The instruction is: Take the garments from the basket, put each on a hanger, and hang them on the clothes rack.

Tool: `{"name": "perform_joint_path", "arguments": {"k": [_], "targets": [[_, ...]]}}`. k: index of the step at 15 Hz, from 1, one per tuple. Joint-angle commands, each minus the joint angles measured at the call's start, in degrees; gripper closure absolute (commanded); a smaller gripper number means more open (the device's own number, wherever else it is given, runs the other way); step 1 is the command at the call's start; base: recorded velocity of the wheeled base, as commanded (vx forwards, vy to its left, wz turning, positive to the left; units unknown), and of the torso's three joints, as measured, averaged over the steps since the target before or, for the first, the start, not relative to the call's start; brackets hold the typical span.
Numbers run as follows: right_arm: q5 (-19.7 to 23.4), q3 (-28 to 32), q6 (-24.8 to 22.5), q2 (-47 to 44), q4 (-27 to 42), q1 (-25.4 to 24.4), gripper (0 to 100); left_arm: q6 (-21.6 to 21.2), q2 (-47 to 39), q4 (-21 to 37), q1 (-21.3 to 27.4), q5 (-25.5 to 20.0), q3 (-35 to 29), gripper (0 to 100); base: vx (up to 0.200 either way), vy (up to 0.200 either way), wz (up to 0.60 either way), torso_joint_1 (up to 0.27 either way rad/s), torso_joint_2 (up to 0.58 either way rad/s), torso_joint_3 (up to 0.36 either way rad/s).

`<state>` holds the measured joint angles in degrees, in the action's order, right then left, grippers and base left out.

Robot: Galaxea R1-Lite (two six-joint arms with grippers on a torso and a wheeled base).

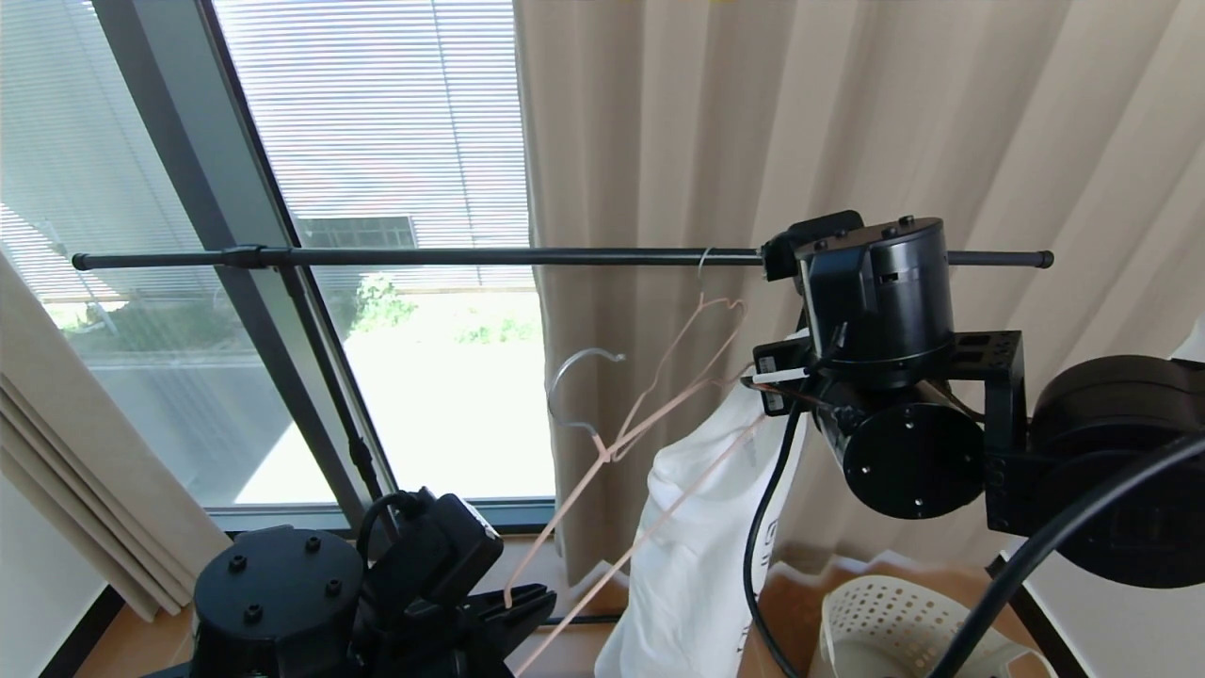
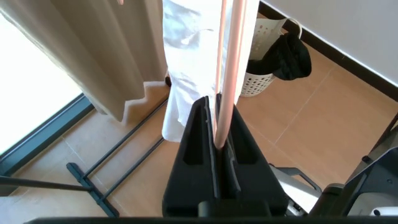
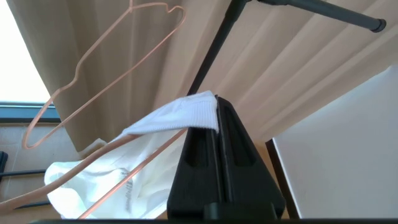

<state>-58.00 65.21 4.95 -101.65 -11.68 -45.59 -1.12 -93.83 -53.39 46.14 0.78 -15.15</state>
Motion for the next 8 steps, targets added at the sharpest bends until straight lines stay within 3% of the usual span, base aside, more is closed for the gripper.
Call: {"name": "perform_joint_path", "arguments": {"k": [1,8], "targets": [[-0.2,0.0,0.1,0.1,0.0,-2.1,100,0.0,-1.4,-0.4,0.0,0.2,-0.4,100,0.000,0.000,0.00,0.000,0.00,0.000],[-0.3,-1.3,1.3,0.0,0.1,-9.3,100,0.6,-1.9,-3.0,-0.1,0.7,-0.1,100,0.000,0.000,0.00,0.000,0.00,0.000]]}}
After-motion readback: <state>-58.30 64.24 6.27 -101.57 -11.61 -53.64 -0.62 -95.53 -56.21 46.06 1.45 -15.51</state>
